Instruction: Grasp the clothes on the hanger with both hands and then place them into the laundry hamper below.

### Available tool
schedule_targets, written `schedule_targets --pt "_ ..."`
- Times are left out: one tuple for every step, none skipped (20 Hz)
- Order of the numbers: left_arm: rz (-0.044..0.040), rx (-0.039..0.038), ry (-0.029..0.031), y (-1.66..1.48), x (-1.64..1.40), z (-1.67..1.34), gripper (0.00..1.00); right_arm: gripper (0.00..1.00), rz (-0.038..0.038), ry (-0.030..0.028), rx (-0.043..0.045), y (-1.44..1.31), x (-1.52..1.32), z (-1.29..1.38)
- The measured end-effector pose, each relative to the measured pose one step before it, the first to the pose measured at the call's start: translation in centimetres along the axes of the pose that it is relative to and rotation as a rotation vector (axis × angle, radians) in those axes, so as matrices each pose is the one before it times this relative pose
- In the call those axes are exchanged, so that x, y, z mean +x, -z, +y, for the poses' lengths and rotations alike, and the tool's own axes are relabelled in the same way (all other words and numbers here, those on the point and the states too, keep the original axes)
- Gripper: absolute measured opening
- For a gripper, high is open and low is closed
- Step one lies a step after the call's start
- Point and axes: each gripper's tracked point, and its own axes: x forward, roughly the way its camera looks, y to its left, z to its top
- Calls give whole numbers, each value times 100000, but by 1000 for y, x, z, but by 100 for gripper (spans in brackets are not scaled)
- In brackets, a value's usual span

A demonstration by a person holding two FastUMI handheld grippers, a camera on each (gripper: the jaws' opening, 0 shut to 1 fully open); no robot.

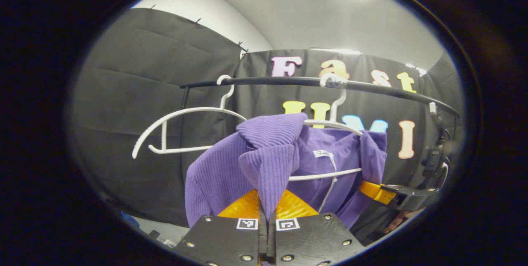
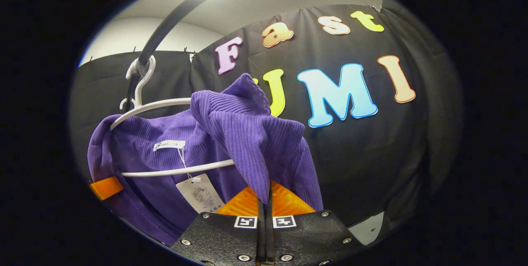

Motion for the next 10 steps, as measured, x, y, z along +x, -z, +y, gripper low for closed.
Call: schedule_targets --pt "-717 -1039 601 -175 -225 442 4 0 -587 939 -1617 -320 -339 -203" --pt "-983 -982 616 -378 -320 253 1 0 -732 869 -1424 -252 -306 -7" --pt "-1056 -619 865 -450 -416 117 1 0 -688 920 -785 -151 -203 -83" --pt "-1379 -113 451 -628 -377 213 1 0 -691 1004 -486 -356 -169 -241" --pt "-1614 156 492 -679 -230 184 1 0 -865 941 -198 -440 -524 -415" --pt "-1525 319 512 -711 -339 150 1 0 -922 841 -342 -400 -277 -374" --pt "-1066 62 629 -574 -414 171 1 0 -1130 1058 -518 -317 -295 -307" --pt "-680 -194 421 -524 -345 275 5 0 -975 982 -563 -352 -300 -313" --pt "-596 -209 399 -417 -262 250 1 0 -992 985 -366 -375 -215 -198" --pt "-916 -47 299 -481 -204 228 1 0 -1173 805 -238 -366 -159 -167"
